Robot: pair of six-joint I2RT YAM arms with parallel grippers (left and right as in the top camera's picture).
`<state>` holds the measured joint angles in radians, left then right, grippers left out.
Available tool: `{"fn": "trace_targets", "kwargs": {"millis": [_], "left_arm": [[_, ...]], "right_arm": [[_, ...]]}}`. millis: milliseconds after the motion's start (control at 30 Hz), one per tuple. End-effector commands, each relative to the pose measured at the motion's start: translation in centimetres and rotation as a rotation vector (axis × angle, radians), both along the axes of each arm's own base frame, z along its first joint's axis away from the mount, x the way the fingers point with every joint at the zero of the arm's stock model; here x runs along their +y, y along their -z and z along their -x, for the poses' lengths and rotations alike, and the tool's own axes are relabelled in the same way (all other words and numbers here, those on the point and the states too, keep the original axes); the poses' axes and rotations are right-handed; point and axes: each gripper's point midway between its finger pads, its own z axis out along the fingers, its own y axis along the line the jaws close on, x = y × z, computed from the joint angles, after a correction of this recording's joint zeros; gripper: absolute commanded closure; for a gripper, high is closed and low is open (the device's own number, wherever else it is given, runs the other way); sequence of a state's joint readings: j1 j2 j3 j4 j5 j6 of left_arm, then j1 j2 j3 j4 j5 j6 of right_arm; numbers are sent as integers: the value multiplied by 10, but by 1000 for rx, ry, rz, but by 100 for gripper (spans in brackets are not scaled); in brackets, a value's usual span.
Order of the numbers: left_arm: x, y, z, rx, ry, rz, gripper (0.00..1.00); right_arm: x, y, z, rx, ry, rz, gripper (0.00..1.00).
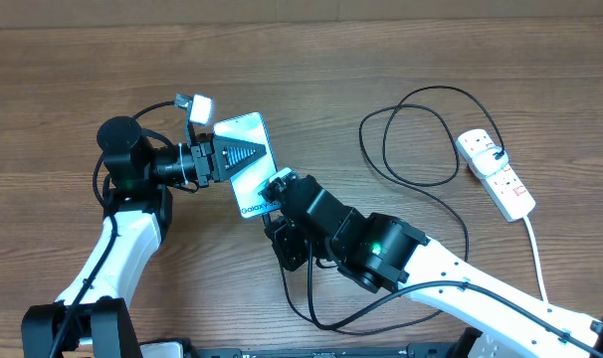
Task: Plug charger to phone and switch on socket
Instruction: 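Push the plug into the phone's port with the right gripper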
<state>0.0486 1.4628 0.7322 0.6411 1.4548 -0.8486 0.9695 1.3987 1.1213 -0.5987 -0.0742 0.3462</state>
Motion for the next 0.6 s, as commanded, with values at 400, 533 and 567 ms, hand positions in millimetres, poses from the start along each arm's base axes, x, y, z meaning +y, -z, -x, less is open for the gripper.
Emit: {"fn": "trace_targets", "kwargs": {"millis": [400, 533, 567], "left_arm": [[-10, 17, 4, 81, -2, -5, 96], [-6, 21, -14, 95, -109, -17, 96], [-5, 22, -18, 107, -136, -19, 96]], "right_arm": [[-14, -58, -5, -93, 38, -76, 55], [-31, -31, 23, 67, 16, 16, 42], [-37, -25, 28, 103, 28, 41, 42]]}}
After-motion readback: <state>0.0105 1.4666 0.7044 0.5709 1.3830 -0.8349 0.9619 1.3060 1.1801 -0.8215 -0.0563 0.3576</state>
